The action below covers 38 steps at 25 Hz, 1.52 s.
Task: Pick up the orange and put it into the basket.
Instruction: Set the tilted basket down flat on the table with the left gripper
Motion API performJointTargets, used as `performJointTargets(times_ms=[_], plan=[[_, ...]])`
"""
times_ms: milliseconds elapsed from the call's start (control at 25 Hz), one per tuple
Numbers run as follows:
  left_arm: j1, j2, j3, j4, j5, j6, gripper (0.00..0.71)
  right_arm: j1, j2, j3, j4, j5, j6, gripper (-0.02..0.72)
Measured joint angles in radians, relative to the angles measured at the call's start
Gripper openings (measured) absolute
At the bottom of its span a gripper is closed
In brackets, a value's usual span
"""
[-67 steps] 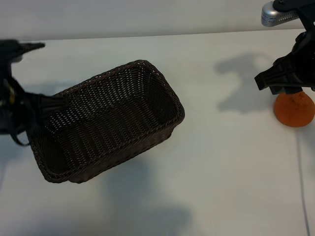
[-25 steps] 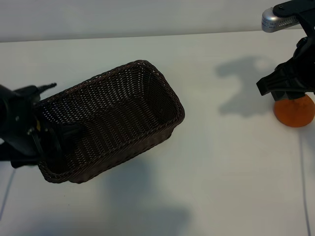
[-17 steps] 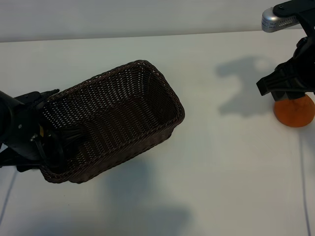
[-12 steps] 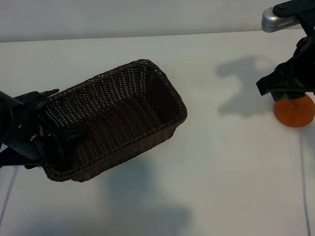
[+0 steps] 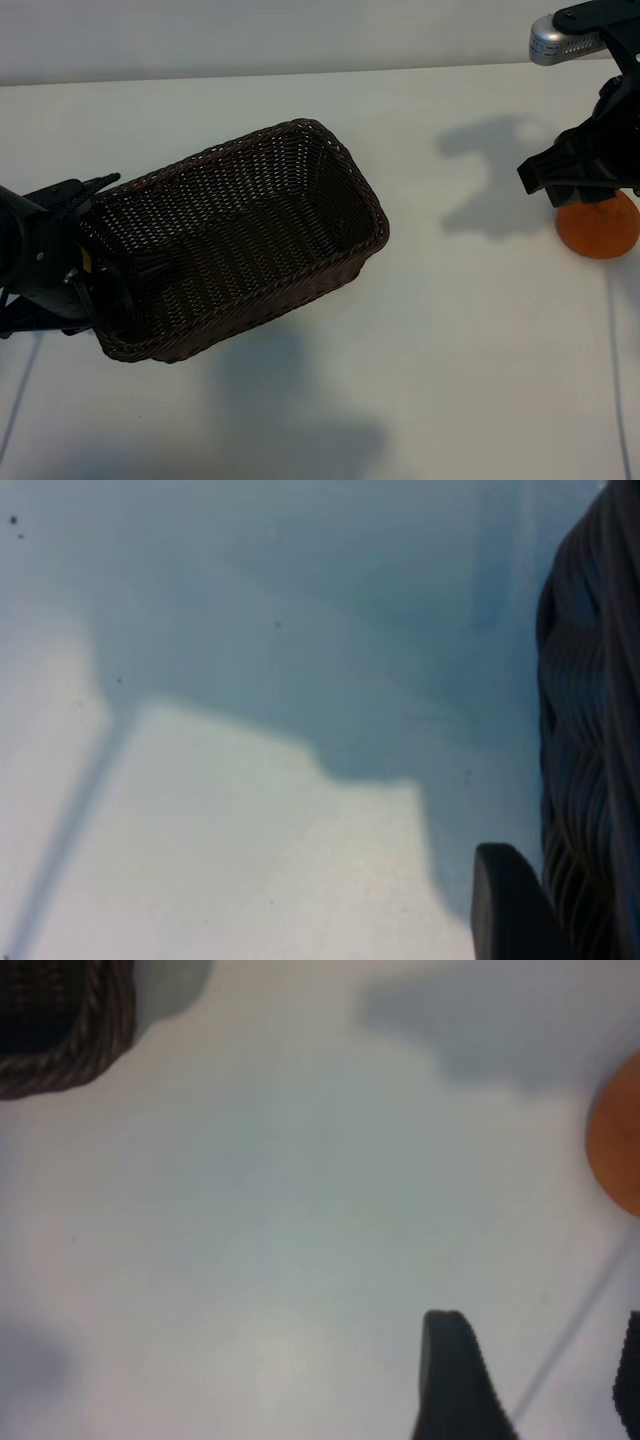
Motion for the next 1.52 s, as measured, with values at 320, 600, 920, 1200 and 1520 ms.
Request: performJointTargets(times_ms=[320, 600, 920, 1200, 1520], plan=[[0.0, -0.044, 0.0, -0.107, -0.009, 0.144, 0.192, 0.0, 0.0, 0.0, 0.002, 0.0, 0.0, 0.396], [0.006, -0.112, 0.0, -0.118, 0.027, 0.199, 0.153, 0.0, 0.0, 0.0, 0.007, 0.0, 0.0, 0.396], [0.114, -0.189, 0.0, -0.193, 0.072, 0.35, 0.147, 0.0, 0.0, 0.0, 0.015, 0.0, 0.001, 0.396], [0.159, -0.19, -0.071, -0.341, 0.137, 0.58, 0.147, 0.0, 0.0, 0.0, 0.016, -0.002, 0.0, 0.396], [0.159, -0.19, -0.183, -0.357, 0.183, 0.611, 0.147, 0.0, 0.0, 0.0, 0.018, -0.002, 0.0, 0.396]])
